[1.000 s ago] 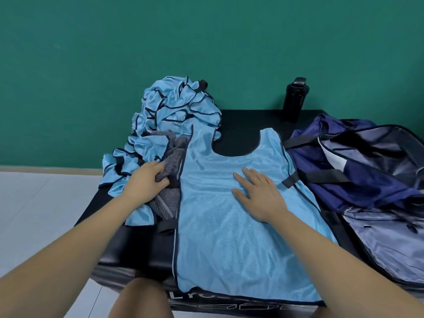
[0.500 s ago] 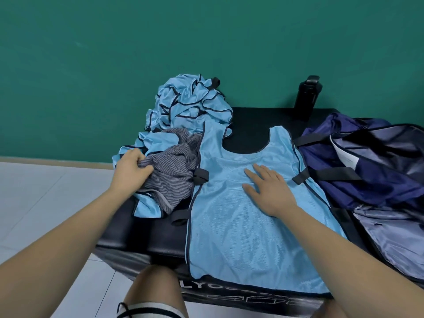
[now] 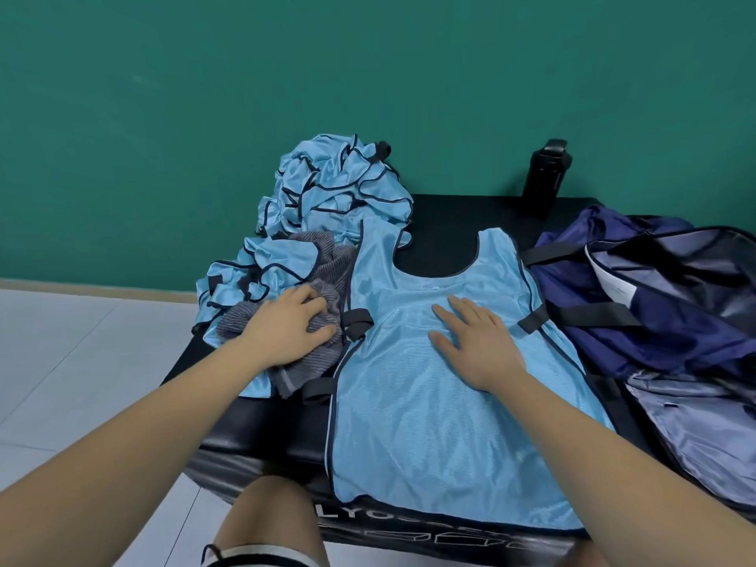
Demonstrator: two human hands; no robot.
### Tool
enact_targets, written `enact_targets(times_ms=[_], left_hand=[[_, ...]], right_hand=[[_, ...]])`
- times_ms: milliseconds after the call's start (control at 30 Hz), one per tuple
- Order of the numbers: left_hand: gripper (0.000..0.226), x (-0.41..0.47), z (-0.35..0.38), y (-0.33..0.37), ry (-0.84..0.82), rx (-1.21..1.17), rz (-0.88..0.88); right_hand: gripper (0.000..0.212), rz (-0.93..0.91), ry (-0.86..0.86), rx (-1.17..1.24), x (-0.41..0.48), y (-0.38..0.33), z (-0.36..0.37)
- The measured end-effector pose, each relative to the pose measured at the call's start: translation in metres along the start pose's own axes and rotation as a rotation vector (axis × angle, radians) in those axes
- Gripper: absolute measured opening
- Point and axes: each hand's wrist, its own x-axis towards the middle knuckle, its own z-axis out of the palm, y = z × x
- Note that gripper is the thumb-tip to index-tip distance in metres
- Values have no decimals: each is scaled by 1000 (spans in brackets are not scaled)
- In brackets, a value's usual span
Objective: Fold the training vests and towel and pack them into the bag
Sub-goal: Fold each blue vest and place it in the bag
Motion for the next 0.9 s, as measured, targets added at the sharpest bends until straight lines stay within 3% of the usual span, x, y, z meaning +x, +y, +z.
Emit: enact_targets(times_ms=[233, 367, 433, 533, 667, 800, 900], left_hand=[[55, -22, -9, -18, 58, -21, -44], [19, 12, -24, 3, 254, -116, 19], [21, 33, -27, 21, 305, -116, 68], [40, 61, -24, 52, 229, -114, 187], [55, 85, -4, 82, -40, -106, 227], [50, 106, 2, 71, -105, -64, 131], [36, 126, -7, 61, -91, -36, 95]], right_hand=[[73, 3, -2, -6, 0, 0, 2], [72, 4, -7, -17, 0, 1, 3], [72, 2, -9, -27, 1, 1, 3], [72, -2, -16, -40, 1, 1, 3], [74, -29, -16, -36, 9, 3, 2], [66, 46, 107, -35, 49, 14, -21], [55, 189, 82, -59, 91, 28, -31]])
